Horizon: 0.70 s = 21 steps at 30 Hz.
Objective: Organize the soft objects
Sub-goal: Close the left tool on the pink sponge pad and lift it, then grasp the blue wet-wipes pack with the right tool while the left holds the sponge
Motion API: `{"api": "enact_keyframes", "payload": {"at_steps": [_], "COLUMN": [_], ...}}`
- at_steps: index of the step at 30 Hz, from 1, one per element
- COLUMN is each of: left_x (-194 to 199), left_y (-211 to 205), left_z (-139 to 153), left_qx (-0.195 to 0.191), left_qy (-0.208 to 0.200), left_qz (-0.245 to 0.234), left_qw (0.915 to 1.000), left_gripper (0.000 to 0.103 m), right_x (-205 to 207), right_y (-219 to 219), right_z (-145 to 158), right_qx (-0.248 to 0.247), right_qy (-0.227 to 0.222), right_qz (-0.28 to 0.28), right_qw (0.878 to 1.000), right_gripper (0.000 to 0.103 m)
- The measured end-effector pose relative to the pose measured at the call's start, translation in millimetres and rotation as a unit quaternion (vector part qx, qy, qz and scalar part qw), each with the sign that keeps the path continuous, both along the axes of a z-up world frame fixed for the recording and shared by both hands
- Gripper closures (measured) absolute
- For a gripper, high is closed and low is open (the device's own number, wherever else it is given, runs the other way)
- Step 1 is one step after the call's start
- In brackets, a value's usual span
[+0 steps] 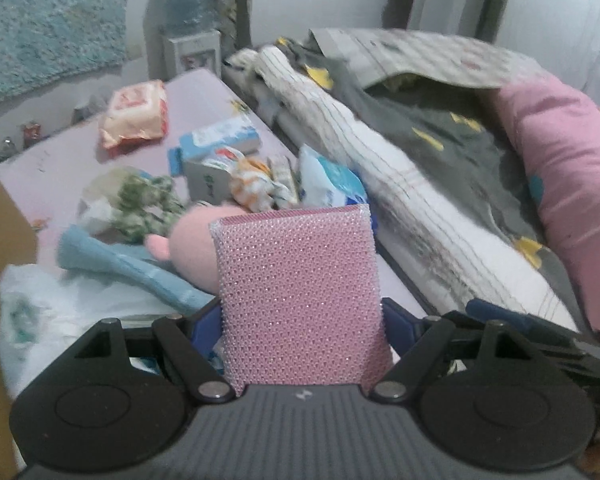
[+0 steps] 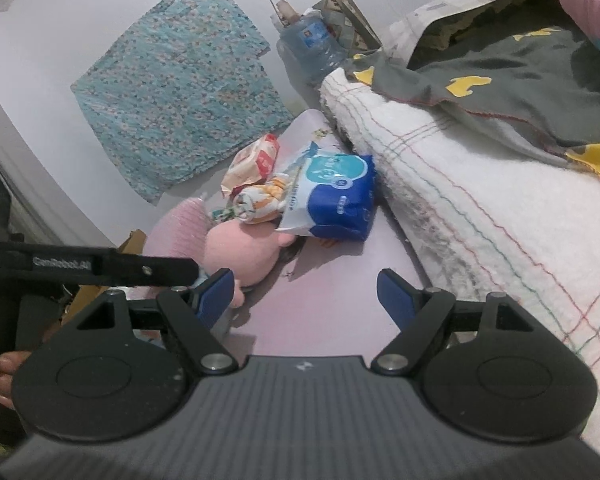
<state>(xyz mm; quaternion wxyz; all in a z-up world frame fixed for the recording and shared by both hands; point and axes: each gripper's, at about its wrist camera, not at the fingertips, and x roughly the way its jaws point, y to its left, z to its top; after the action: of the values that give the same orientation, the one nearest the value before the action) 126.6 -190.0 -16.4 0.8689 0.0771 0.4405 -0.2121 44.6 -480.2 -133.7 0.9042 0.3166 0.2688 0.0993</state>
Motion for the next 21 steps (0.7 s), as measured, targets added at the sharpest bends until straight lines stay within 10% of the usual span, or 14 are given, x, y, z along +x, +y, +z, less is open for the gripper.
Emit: {"api": "enact_keyframes", "payload": {"at_steps": [14,21], "left_x": [14,24], "left_y": [81,107], "left_z": [29,30], "left_qx": [-0.018,-0.03], "left_qy": [-0.039,-0.037], "left_qz": [0.116,0.137], "left_qw": [0.9924,0.9894], "left_gripper": [0.021,0.021], "right_x": [88,177], "right_y": [18,23], "right_z": [18,-5], "right_qx": [-0.03,-0.089], "right_qy": [0.015,0.092], "right_qz": [0.033,0.017], "right_qw": [0.999,0.992], "right_gripper": [0.023,0.02]}}
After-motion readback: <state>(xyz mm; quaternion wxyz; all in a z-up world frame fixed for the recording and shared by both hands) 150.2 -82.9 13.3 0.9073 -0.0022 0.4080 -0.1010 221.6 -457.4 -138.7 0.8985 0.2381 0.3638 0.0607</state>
